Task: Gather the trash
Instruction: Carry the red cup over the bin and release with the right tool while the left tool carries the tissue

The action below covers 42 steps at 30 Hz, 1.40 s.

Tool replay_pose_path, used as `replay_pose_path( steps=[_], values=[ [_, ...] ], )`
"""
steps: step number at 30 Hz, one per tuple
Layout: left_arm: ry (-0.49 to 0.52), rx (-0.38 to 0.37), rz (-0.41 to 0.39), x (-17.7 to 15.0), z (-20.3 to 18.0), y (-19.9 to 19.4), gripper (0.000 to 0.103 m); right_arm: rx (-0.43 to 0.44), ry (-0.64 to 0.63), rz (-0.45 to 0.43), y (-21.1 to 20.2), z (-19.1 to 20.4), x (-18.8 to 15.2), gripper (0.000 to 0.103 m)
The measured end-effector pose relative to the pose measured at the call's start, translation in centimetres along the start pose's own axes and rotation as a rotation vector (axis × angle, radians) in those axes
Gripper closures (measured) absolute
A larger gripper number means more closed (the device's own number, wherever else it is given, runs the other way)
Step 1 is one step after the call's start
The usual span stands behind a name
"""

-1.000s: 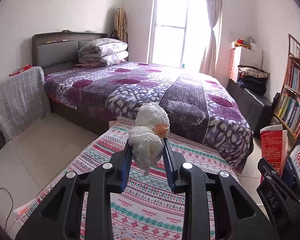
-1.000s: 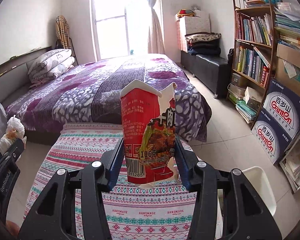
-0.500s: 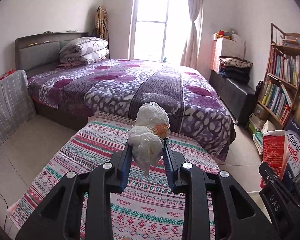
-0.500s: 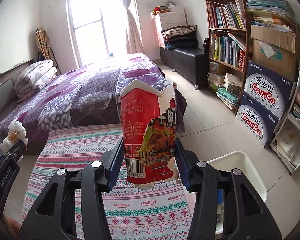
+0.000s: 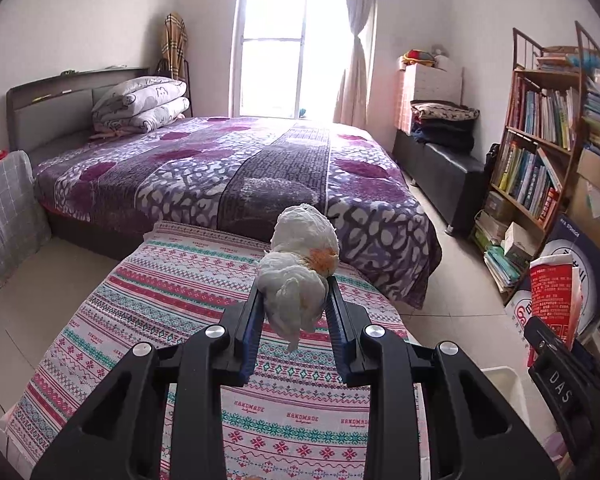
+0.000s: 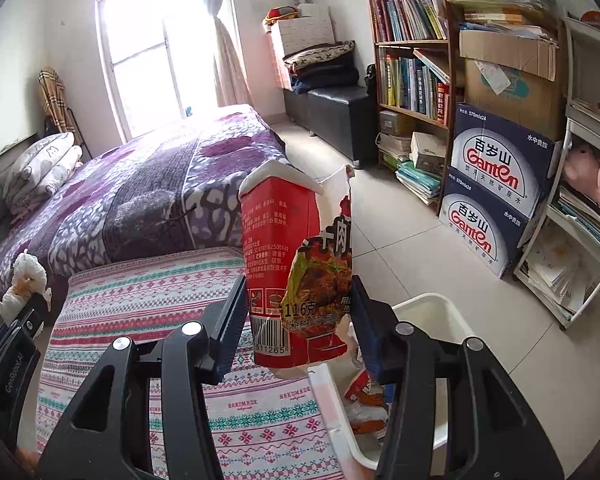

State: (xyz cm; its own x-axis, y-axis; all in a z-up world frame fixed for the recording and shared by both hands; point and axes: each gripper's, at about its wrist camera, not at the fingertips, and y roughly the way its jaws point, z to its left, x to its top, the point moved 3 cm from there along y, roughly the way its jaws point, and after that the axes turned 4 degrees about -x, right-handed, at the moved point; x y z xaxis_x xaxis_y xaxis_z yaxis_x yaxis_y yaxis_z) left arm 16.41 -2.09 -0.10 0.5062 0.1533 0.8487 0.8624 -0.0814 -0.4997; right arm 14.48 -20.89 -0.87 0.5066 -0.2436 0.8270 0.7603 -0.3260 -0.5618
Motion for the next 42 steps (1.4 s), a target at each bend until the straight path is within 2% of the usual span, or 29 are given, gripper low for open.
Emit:
replay_pose_path(
  steps=[18, 42],
  values=[
    [0.063, -0.12, 0.016, -1.5, -6.9, -0.3, 0.073, -0.125, 0.11, -0.016, -0.4, -7.5, 0.7, 0.055],
    [0.118, -0.218, 0.085, -4.1, -13.4, 0.9, 0.073, -0.278, 0.186, 0.069, 1.0, -15.4, -0.1, 0.055]
  ],
)
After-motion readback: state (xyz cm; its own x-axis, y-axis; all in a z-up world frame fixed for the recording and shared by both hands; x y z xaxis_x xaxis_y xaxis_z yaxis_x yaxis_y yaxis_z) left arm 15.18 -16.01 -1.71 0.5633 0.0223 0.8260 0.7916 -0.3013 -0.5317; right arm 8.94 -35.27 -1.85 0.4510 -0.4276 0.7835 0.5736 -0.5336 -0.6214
